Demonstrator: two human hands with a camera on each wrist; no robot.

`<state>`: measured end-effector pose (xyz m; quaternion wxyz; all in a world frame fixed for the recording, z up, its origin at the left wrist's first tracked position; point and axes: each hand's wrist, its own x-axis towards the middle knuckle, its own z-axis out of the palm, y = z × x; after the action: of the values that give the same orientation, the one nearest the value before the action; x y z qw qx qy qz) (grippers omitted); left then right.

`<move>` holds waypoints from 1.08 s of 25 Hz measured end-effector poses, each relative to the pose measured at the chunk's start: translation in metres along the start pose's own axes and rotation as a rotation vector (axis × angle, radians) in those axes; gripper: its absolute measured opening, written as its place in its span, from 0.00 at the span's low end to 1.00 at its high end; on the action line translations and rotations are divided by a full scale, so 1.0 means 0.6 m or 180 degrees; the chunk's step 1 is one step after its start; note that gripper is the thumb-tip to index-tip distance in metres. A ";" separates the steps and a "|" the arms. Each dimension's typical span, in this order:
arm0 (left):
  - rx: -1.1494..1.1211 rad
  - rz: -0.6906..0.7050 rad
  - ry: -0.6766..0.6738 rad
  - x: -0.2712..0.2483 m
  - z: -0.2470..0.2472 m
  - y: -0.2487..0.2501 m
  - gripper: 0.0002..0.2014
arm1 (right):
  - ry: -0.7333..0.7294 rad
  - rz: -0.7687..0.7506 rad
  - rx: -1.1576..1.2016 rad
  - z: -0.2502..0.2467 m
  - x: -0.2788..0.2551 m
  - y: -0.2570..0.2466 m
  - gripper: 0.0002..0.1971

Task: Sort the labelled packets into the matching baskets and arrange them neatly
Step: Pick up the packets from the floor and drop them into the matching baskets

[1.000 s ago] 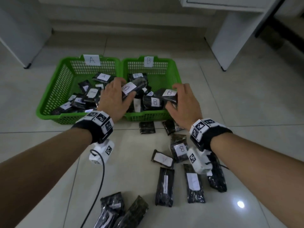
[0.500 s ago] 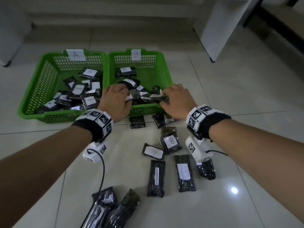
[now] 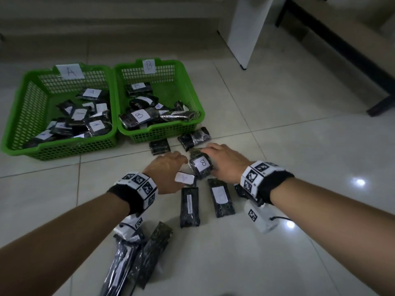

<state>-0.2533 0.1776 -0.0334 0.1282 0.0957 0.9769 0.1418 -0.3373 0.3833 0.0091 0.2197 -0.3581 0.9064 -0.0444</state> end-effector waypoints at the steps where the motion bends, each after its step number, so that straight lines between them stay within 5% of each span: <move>1: 0.0046 -0.0027 -0.0074 -0.003 0.007 0.000 0.28 | -0.0062 -0.0066 -0.0099 0.009 0.001 -0.004 0.43; 5: 0.0021 -0.0144 -0.0247 -0.021 0.033 -0.014 0.18 | -0.0276 -0.0188 -0.0613 0.032 0.008 -0.030 0.46; 9: -0.0342 -0.0339 -0.0111 -0.042 0.035 -0.036 0.18 | 0.0069 -0.0369 -0.1162 0.033 0.010 -0.039 0.19; 12: -0.0634 -0.0460 0.0229 -0.052 0.015 -0.042 0.18 | 0.0114 -0.0117 -0.0154 0.018 0.012 -0.035 0.13; 19: -0.0767 -0.0240 0.1588 -0.048 -0.081 -0.078 0.19 | 0.0940 0.0590 0.2228 -0.054 0.017 -0.046 0.20; 23: -0.0757 -0.0310 0.1902 -0.037 -0.126 -0.117 0.20 | 0.1367 0.0762 0.3332 -0.081 0.027 -0.073 0.22; 27: -0.0795 -0.0443 0.1885 -0.028 -0.143 -0.148 0.21 | 0.1489 0.0709 0.3532 -0.089 0.060 -0.101 0.20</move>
<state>-0.2743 0.0685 0.0232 -0.1413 -0.0331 0.9510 0.2731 -0.3453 0.3103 0.0584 0.1719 -0.0741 0.8043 -0.5640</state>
